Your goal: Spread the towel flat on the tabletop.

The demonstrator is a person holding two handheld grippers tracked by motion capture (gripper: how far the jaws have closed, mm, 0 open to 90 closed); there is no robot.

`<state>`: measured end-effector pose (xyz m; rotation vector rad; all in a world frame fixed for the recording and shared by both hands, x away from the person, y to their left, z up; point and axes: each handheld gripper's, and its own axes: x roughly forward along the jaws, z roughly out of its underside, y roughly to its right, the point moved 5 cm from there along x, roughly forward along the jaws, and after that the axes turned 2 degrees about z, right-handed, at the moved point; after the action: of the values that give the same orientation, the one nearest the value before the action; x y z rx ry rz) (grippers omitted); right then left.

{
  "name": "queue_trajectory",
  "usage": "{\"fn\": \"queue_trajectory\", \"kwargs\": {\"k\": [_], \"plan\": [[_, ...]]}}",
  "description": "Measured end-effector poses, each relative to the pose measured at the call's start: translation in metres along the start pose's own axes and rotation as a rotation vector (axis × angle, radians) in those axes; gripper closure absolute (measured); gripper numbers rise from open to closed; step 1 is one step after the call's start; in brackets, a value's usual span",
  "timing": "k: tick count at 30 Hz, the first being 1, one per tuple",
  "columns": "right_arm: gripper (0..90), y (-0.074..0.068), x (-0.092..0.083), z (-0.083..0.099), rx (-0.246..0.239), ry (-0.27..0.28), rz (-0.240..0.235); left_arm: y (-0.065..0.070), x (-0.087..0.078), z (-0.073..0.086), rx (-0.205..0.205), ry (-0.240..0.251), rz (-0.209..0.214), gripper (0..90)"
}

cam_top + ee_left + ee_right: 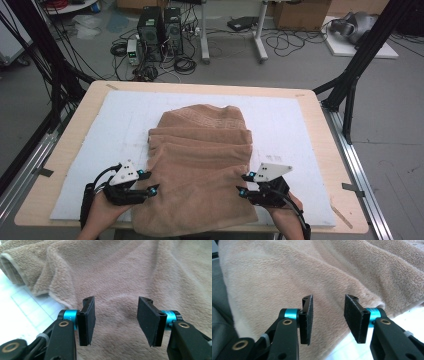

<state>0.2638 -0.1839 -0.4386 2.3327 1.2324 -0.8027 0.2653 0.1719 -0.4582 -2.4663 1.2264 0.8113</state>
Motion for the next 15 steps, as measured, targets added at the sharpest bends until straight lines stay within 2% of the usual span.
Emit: {"fn": "queue_trajectory", "kwargs": {"k": [4, 8, 9, 12, 15], "plan": [[57.3, -0.008, 0.007, 0.009, 0.017, -0.031, -0.005, 0.006, 0.002, 0.005, 0.020, -0.011, -0.011, 48.7], [57.1, -0.011, 0.020, 0.017, 0.029, -0.068, -0.012, 0.009, 0.010, 0.012, 0.024, -0.066, 0.000, 51.3], [57.1, -0.010, 0.024, 0.018, 0.038, -0.074, -0.016, 0.009, 0.013, 0.013, 0.022, -0.080, -0.002, 51.8], [57.9, -0.009, 0.032, 0.019, 0.042, -0.096, -0.011, 0.005, 0.015, 0.012, -0.027, -0.092, 0.011, 53.7], [60.6, -0.007, 0.037, 0.018, 0.051, -0.100, -0.030, 0.005, 0.016, 0.011, -0.016, -0.095, 0.014, 57.2]]}}
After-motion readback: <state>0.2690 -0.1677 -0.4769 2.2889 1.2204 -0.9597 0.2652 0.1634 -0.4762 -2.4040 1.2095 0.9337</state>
